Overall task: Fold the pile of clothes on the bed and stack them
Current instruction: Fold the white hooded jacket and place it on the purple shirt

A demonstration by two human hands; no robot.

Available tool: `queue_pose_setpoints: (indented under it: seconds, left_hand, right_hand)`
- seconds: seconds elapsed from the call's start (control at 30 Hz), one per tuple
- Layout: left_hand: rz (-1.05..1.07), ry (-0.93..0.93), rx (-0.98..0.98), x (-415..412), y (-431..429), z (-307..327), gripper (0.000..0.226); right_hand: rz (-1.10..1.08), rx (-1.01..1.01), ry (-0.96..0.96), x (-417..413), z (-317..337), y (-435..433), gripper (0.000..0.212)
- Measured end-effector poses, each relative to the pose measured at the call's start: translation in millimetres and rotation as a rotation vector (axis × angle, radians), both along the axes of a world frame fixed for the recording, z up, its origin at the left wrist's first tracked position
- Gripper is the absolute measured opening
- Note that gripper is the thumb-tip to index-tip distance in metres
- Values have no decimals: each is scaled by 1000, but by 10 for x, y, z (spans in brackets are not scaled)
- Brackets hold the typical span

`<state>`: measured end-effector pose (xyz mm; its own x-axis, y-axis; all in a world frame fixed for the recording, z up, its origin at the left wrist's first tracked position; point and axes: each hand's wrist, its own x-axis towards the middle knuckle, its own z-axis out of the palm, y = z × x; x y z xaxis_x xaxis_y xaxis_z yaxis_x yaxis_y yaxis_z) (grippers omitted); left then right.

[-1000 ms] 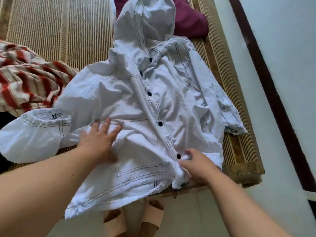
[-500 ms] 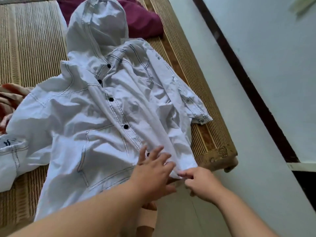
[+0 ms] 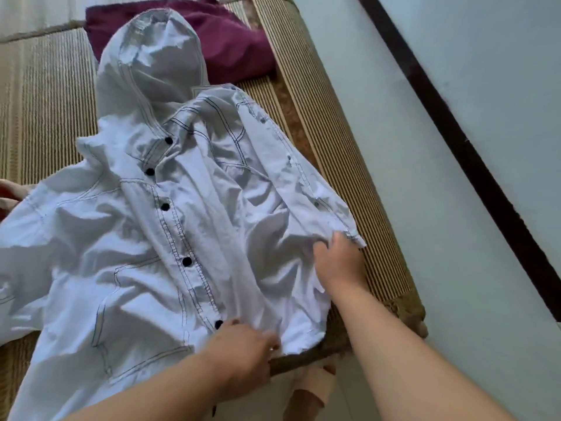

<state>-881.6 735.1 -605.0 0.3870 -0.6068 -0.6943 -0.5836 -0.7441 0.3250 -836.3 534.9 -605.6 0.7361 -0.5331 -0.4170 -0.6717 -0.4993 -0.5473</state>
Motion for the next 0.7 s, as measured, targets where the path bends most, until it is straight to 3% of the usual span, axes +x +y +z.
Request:
queue_pose_setpoints:
  seconds: [0.07,0.13,0.2,0.27,0.33,0.43,0.53,0.6,0.67,0.7]
  left_hand:
    - [23,41,33,56,-112,56,52]
    - [39,84,57,102,-276,82,57]
    - [131,161,64,182,-548,141,47]
    - [339,194,-52,301,-818,235,33]
    - [649,70,-259,466,-1084,353,8]
    - [961,-156,-502,742,-1451,473,6]
    - [1073,-15,-376,983,-1755,370,74]
    - [1067,36,-212,1096,-1859,265,91]
    - [956,-5,-114,1143,-1867,113,74]
    - [889,-31,-83,1145,-1839,51,69]
  right_hand:
    - [-232,63,-106,42,224,-366,21]
    - [-258,37,-120,12,416,-722,26]
    - [-180,45,-107,-63,541,-989,22]
    - [-101,105,-85,-140,588,-1086,19]
    - [12,169,-64,-205,586,-1089,20]
    - [306,187,44,-354,530,-1022,25]
    - [505,234,249,-540,372,-1020,21]
    - [371,136,192,-591,286,-1056,17]
    - [43,-24,-32,-524,171,-1145,18]
    - [-54,-63,-86,-431,117,-1194,35]
